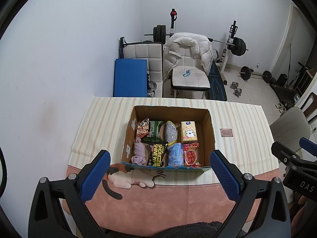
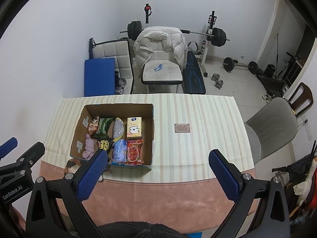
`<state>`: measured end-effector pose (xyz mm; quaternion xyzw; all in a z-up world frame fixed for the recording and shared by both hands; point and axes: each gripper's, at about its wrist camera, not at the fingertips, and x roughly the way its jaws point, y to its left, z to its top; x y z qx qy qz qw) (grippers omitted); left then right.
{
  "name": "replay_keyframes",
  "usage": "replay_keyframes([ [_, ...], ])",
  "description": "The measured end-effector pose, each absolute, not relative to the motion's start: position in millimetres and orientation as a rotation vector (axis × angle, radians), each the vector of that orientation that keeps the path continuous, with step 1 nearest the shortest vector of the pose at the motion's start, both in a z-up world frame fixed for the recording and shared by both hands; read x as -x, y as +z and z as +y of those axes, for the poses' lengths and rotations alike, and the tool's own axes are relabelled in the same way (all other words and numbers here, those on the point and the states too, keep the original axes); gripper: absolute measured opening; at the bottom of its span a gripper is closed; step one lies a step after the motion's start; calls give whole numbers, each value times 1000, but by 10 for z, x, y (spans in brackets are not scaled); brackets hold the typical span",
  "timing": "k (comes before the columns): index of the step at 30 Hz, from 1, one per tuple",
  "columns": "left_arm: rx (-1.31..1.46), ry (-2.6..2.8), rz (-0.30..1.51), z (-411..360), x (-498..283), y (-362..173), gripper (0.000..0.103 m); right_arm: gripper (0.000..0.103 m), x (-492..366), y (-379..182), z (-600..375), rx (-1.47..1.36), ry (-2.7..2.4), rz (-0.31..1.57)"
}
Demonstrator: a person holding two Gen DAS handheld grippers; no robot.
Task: Organize soft objects
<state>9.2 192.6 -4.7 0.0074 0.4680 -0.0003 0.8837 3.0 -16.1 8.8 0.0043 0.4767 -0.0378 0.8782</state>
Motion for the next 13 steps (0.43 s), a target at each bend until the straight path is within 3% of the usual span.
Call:
replay_keyframes([
  [13,-18,3,976,1927,-105,-27,103,103,-13,61,-141,-14,-90,1004],
])
